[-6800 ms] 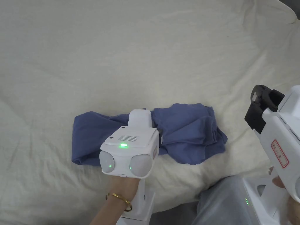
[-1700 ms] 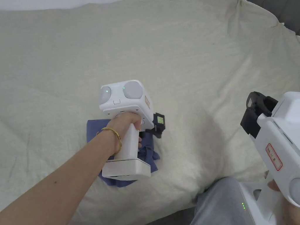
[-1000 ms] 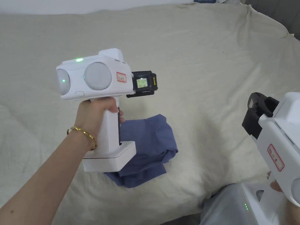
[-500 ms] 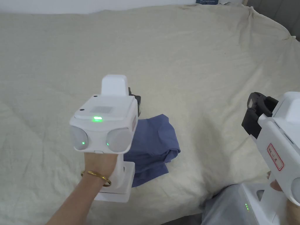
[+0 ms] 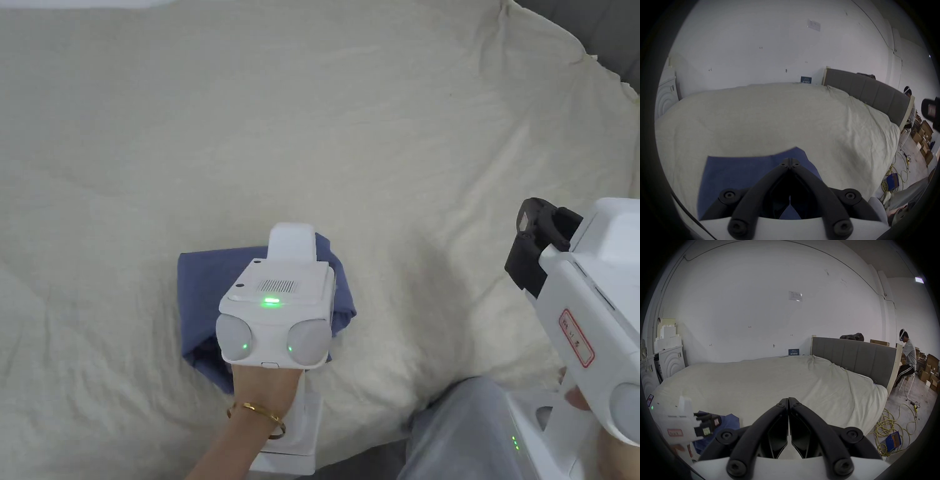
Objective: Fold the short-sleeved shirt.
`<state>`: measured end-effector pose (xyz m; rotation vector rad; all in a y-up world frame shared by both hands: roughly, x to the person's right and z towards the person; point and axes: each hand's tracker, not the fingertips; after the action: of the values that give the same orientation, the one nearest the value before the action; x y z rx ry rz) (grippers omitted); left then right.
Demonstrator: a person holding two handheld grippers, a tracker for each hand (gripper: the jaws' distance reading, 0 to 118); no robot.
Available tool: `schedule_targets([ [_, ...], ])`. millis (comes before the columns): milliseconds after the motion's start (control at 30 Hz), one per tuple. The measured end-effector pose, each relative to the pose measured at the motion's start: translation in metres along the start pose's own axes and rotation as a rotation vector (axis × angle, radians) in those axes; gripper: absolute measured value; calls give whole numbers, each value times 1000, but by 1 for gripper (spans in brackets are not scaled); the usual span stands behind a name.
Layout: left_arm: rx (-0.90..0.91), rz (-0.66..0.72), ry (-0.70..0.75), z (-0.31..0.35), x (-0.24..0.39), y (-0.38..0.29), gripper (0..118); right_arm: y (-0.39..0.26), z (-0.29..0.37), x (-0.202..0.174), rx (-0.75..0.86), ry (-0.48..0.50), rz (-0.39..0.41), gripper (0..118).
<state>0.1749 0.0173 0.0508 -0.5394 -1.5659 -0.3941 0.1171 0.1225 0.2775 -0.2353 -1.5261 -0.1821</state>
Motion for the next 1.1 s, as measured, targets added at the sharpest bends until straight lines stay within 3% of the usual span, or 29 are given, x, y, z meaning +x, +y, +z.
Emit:
schedule_targets([
  [600, -126, 4, 6, -32, 24, -27, 0, -9, -7, 12, -39, -27, -10, 0],
  [833, -26, 97, -143, 1, 10, 20, 0, -7, -9, 4, -36, -11, -4, 0],
  [1100, 64, 180, -126, 38, -59, 78, 0, 1, -11, -12, -14, 28, -2, 0],
])
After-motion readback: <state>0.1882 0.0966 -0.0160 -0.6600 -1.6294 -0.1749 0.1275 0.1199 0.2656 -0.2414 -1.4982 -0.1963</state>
